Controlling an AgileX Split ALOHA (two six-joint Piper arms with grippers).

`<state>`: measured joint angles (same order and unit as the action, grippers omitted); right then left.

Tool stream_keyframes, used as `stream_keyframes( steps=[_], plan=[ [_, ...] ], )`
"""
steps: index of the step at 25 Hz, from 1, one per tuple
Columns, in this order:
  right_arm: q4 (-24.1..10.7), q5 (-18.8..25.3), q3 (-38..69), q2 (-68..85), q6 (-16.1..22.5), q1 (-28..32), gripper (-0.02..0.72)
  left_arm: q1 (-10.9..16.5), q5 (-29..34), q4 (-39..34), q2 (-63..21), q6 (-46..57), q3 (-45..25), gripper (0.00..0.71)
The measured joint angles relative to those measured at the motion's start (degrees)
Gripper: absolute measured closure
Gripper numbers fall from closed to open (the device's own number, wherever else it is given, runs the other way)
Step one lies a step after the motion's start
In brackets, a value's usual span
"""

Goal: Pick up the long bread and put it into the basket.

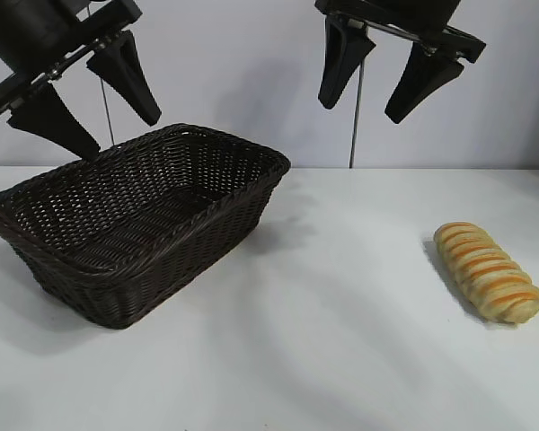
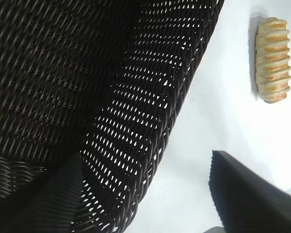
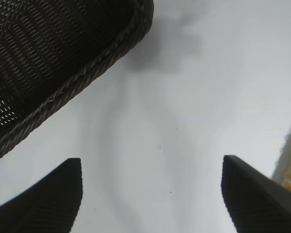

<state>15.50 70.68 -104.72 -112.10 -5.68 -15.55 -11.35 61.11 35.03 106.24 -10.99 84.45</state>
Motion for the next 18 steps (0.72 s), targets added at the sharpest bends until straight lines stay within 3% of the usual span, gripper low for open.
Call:
stream_keyframes(
  steps=[18],
  plan=[
    [-0.1, 0.0, 0.0, 0.0, 0.0, 0.0, 0.135, 0.0, 1.8, 0.5, -2.7, 0.2, 1.1, 0.177]
  ],
)
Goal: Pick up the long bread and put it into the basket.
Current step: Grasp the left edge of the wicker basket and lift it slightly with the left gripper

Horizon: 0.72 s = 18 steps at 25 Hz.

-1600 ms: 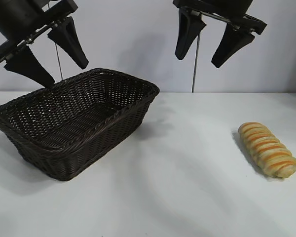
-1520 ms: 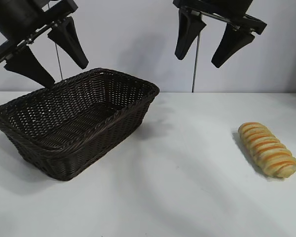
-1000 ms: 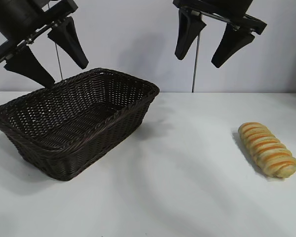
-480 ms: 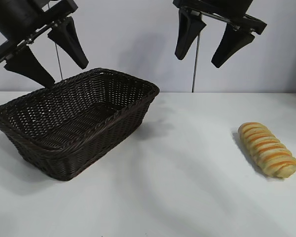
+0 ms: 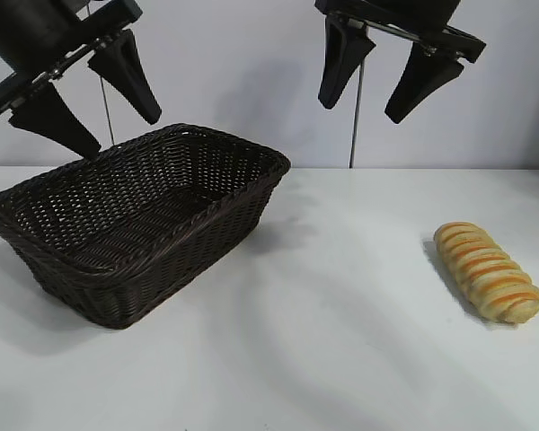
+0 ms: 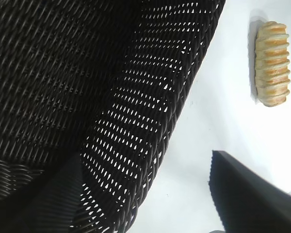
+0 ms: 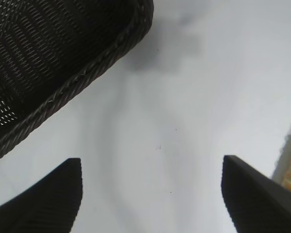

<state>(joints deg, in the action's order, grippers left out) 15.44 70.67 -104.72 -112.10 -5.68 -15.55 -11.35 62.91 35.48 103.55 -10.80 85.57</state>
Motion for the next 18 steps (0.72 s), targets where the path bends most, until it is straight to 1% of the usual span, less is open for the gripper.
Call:
stream_keyframes(
  steps=[3, 12, 15, 18],
  plan=[
    [0.0, 0.0, 0.0, 0.0, 0.0, 0.0, 0.135, 0.0, 0.5, -1.2, -3.0, 1.0, 0.2, 0.177],
    [0.0, 0.0, 0.0, 0.0, 0.0, 0.0, 0.135, 0.0, 2.0, -9.5, -8.8, 9.8, -0.1, 0.177],
    [0.0, 0.0, 0.0, 0.0, 0.0, 0.0, 0.135, 0.0, 2.0, -12.1, -10.3, 13.0, -2.2, 0.177],
    [0.0, 0.1, 0.0, 0.0, 0.0, 0.0, 0.135, 0.0, 1.0, -15.0, -12.2, 17.4, -6.1, 0.177]
  ],
)
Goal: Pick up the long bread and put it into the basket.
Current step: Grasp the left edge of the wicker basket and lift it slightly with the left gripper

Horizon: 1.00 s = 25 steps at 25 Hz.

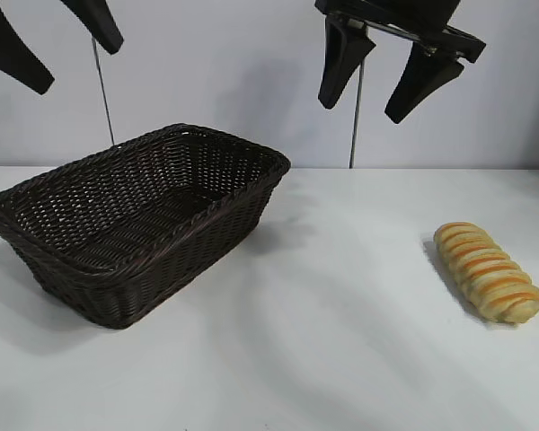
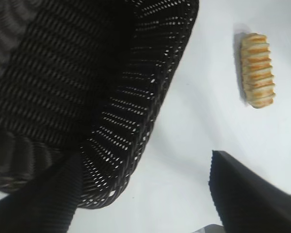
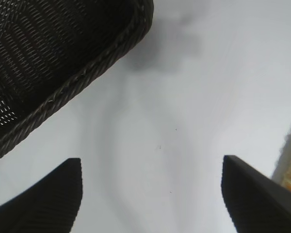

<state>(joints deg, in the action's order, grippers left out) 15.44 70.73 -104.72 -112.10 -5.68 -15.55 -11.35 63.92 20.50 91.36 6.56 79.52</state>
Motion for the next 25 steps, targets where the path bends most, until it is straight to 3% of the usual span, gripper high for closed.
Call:
stream_keyframes(
  steps=[6, 13, 25],
  plan=[
    [0.0, 0.0, 0.0, 0.0, 0.0, 0.0, 0.135, 0.0, -4.9, -5.3, -1.8, 12.1, -7.0, 0.177],
    [0.0, 0.0, 0.0, 0.0, 0.0, 0.0, 0.135, 0.0, -11.9, -6.6, -1.8, 25.0, -13.0, 0.177],
    [0.0, 0.0, 0.0, 0.0, 0.0, 0.0, 0.135, 0.0, -18.0, -7.7, -1.5, 35.8, -19.7, 0.177]
  ],
)
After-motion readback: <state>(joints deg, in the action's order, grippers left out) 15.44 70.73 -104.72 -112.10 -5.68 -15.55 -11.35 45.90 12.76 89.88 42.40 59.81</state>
